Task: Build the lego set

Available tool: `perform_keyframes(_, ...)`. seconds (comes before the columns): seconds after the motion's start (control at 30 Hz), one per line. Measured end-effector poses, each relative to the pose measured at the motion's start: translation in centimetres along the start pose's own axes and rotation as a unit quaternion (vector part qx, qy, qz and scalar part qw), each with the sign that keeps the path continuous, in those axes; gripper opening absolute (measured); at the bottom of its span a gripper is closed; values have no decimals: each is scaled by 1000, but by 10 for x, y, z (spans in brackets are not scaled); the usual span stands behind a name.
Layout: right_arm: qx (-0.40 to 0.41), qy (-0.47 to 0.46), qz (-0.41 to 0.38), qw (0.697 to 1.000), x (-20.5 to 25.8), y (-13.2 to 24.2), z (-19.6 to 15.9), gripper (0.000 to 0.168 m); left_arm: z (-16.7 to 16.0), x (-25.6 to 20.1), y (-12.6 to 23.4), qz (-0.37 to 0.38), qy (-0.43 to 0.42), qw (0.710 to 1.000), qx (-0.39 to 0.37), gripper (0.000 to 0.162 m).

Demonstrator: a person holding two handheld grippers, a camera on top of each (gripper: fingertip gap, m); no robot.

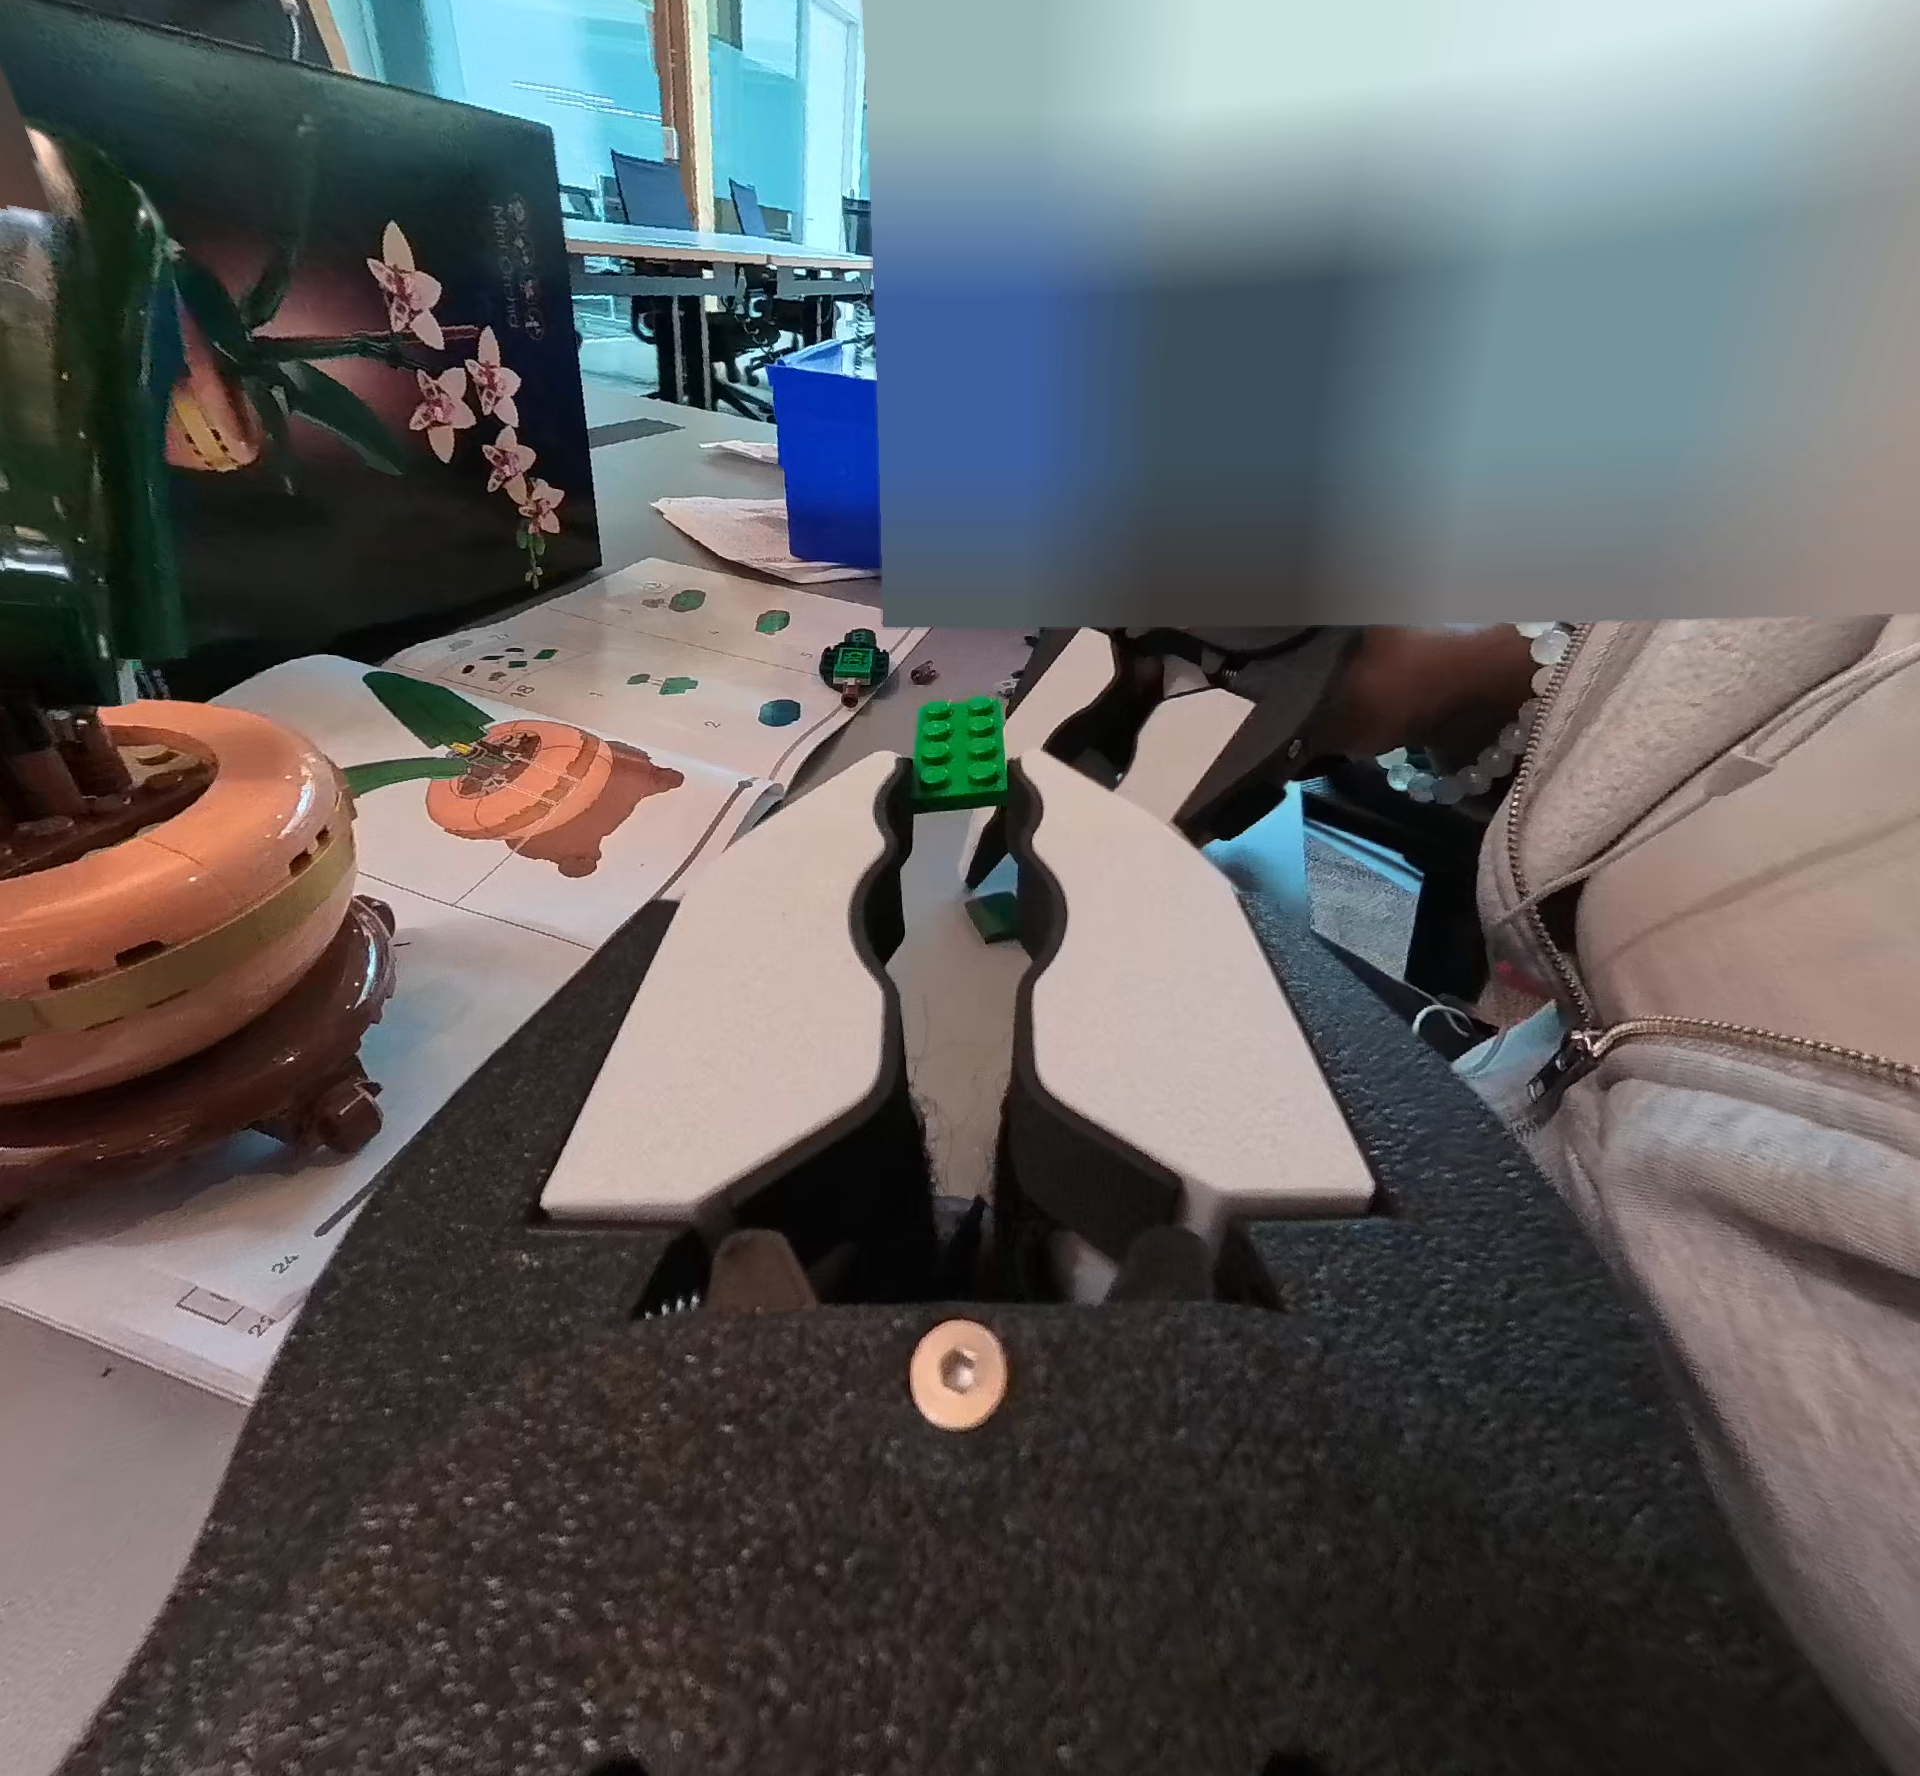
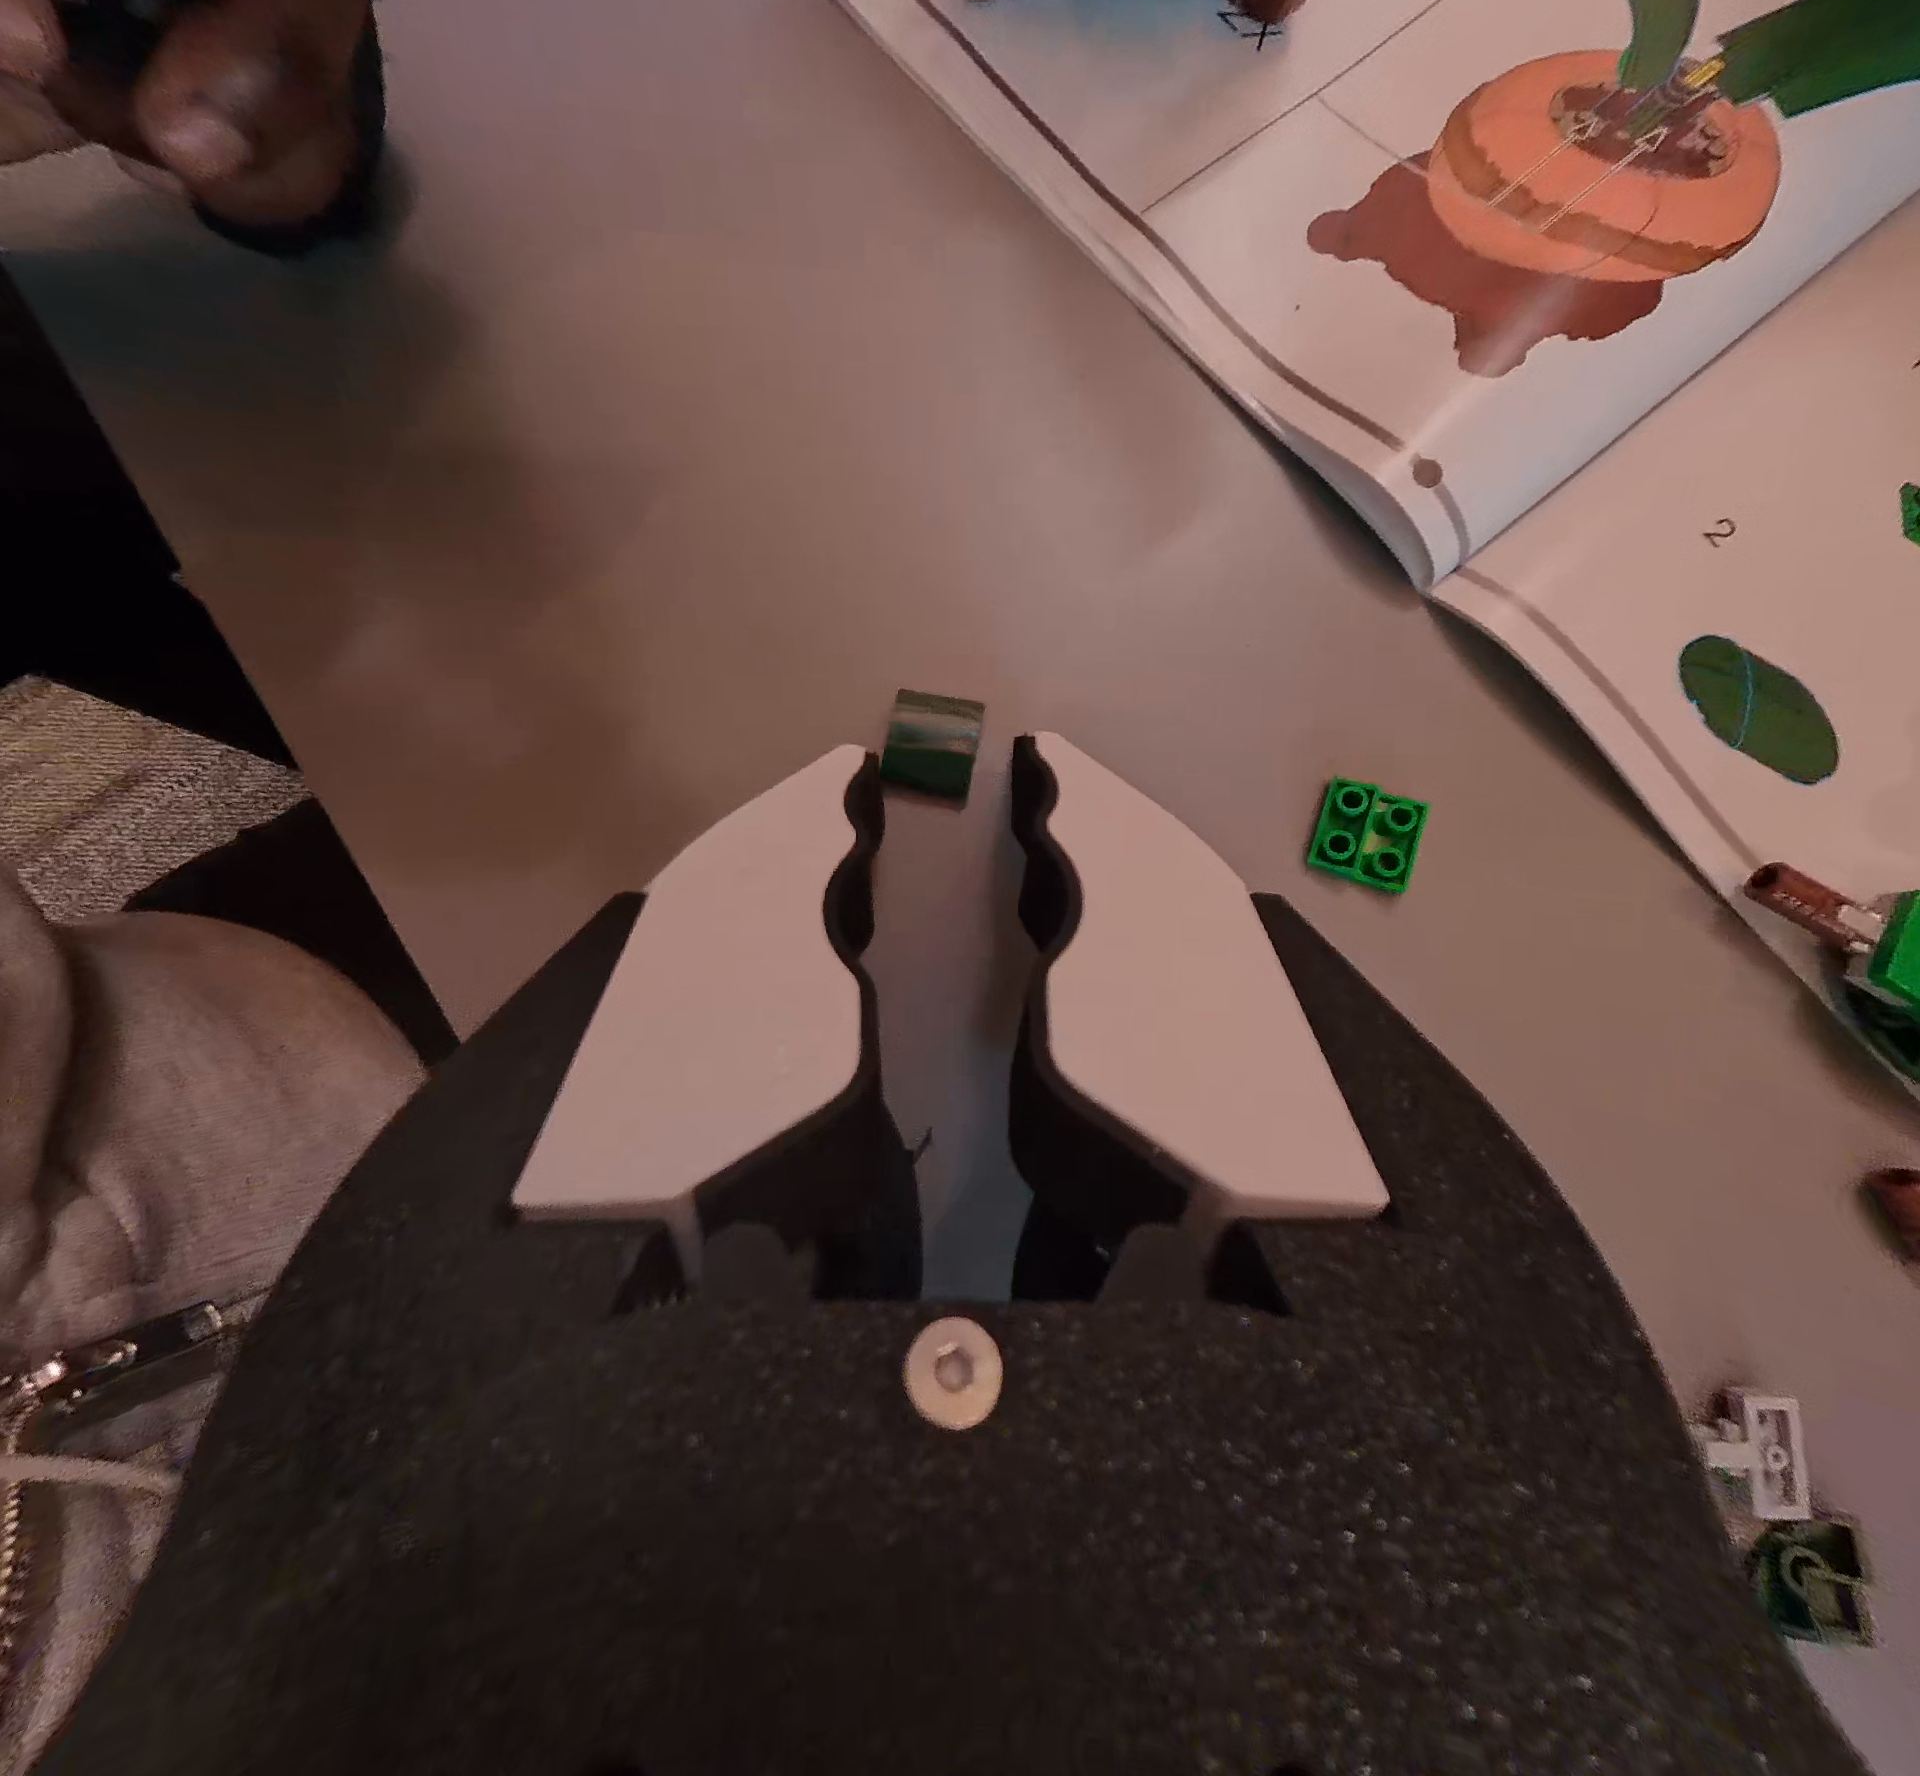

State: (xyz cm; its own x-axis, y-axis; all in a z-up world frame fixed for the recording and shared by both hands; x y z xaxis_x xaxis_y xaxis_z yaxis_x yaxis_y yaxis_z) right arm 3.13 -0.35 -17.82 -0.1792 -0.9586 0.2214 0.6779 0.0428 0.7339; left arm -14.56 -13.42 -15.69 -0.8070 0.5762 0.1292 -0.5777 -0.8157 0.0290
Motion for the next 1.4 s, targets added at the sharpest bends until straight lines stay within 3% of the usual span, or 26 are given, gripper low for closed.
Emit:
perform_keyframes(0.1,6,8,6,1000,0,-1,1,16,0,-1,-2,-1,-5,1000,8,16)
perform_keyframes(0.37,-1,9,72,997,-12,-1,1,15,0,-3,-4,11,-18,1000,18,16)
perform_keyframes(0.47,-1,26,58,998,-15,1,0,15,0,-5,-9,16,-27,999,17,16)
perform_keyframes(0.67,-107,8,67,992,-17,28,11,16,2,-6,-17,124,-53,991,-12,16)
perform_keyframes(0.83,-213,25,87,973,0,57,30,16,3,-18,-33,243,-170,954,31,16)
perform_keyframes(1.0,-216,58,68,972,12,55,37,16,1,-36,-58,303,-298,898,112,15)
perform_keyframes(1.1,-213,55,70,973,11,53,36,16,3,-46,-66,311,-337,880,123,16)
perform_keyframes(1.17,-216,52,70,973,9,54,34,16,3,-49,-69,310,-339,881,118,15)
perform_keyframes(1.27,-223,34,79,971,1,58,31,16,2,-47,-70,288,-274,912,99,16)
perform_keyframes(1.4,-219,3,76,973,-14,65,20,16,2,-39,-68,258,-208,932,148,16)
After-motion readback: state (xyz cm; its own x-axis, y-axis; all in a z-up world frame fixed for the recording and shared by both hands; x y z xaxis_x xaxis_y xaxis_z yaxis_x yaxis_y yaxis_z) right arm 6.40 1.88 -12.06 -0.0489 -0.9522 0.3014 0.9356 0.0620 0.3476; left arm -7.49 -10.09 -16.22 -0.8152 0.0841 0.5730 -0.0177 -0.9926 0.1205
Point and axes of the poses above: each gripper's, where its closed fingertips meet, y back along the fingers, z out of its top, x = y × z across the jaws, the point moved 10 cm from there along y, back along the fingers, and after that the axes turned 15 degrees about -y, right-handed, at the moved point
